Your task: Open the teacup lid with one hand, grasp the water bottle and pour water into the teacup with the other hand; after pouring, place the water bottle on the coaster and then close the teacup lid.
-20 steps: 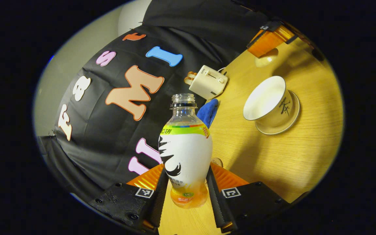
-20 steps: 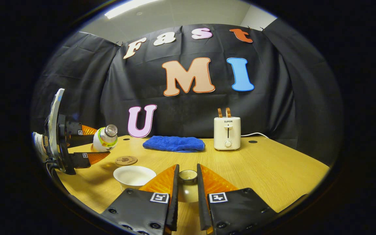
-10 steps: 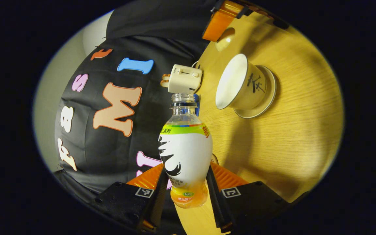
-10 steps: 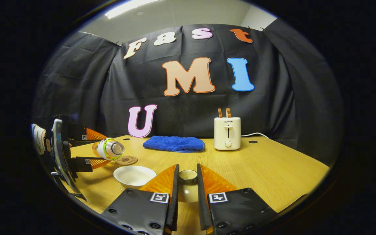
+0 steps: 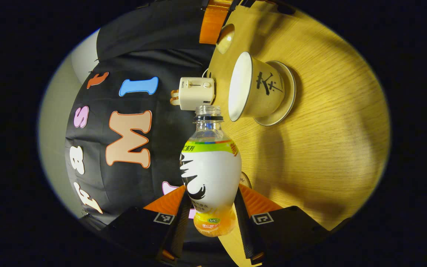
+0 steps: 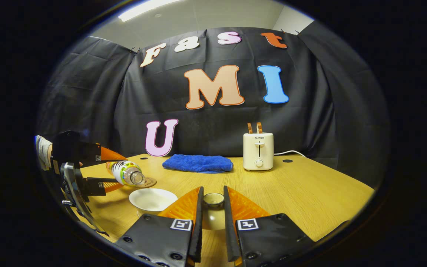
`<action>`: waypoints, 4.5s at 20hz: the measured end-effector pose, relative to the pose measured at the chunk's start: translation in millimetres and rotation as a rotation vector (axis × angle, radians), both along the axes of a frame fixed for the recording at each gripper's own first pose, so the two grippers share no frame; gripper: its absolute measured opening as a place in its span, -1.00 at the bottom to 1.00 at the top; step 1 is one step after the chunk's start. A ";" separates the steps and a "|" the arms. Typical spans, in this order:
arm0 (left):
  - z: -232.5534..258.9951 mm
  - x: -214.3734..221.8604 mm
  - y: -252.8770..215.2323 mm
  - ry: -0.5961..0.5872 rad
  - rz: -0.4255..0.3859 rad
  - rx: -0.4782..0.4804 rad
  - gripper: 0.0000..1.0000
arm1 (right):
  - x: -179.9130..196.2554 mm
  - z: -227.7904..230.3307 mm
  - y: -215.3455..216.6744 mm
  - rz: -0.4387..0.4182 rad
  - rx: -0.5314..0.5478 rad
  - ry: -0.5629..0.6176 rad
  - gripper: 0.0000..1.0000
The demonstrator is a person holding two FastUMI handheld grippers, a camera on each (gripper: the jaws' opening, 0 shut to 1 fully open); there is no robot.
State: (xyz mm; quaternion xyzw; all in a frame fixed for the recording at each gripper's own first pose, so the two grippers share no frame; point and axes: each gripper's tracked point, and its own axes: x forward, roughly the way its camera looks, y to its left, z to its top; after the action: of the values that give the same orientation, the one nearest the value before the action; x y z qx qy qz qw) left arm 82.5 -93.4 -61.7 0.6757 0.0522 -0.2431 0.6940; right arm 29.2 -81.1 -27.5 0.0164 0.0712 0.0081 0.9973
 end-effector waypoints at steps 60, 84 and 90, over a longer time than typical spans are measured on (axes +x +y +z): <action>48.5 13.8 -3.1 -0.180 -0.218 0.575 0.22 | 0.0 1.1 -1.3 -0.005 0.006 -0.005 -0.36; 9.8 13.0 12.6 0.076 -0.099 0.212 0.22 | -0.2 0.9 -1.5 -0.005 0.003 -0.006 -0.40; 0.6 3.3 -5.8 0.215 -0.004 -0.199 0.20 | -0.5 1.7 -1.0 -0.007 -0.005 -0.012 -0.36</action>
State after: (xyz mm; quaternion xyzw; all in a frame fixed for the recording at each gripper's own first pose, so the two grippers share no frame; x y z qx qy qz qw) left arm 85.8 -99.2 -61.0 0.5737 0.1004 -0.3195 0.7475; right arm 28.7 -82.1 -25.7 0.0141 0.0651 0.0045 0.9978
